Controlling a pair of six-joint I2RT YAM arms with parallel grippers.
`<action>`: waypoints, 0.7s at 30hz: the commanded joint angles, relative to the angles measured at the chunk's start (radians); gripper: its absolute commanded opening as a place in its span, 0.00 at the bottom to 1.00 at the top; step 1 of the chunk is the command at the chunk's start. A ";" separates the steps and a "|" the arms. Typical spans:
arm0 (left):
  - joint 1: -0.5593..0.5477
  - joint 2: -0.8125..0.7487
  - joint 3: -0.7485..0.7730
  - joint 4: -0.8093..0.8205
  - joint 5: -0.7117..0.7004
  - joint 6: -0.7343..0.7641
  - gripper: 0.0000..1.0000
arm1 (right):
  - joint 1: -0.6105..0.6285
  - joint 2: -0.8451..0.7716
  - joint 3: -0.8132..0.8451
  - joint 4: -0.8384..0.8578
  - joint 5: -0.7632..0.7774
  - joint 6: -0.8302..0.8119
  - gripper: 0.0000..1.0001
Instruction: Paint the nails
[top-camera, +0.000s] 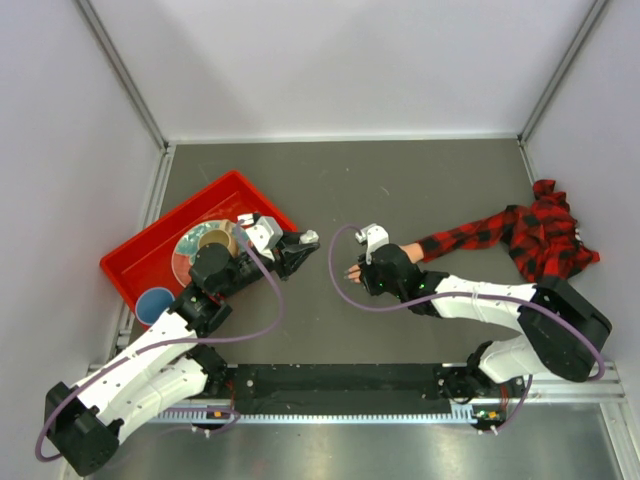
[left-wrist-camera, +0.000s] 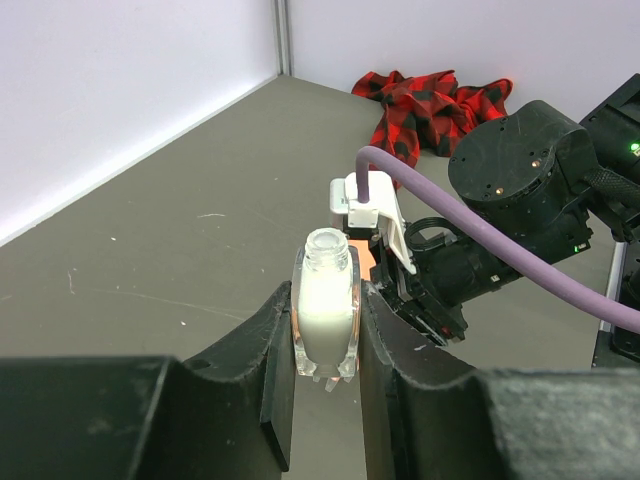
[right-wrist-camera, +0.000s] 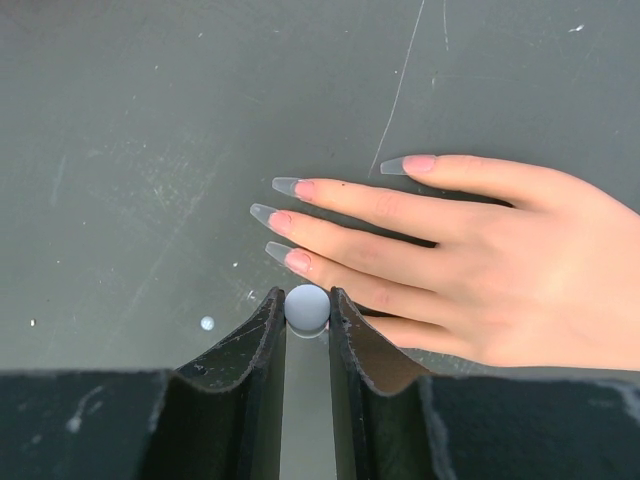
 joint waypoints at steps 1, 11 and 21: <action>-0.001 -0.001 0.000 0.049 0.008 -0.005 0.00 | -0.009 0.008 0.042 0.037 -0.026 0.019 0.00; -0.001 -0.004 0.005 0.046 0.010 -0.005 0.00 | -0.009 -0.053 0.052 -0.012 0.040 0.009 0.00; -0.001 -0.005 0.005 0.043 0.011 -0.005 0.00 | -0.009 -0.024 0.046 -0.018 0.093 0.006 0.00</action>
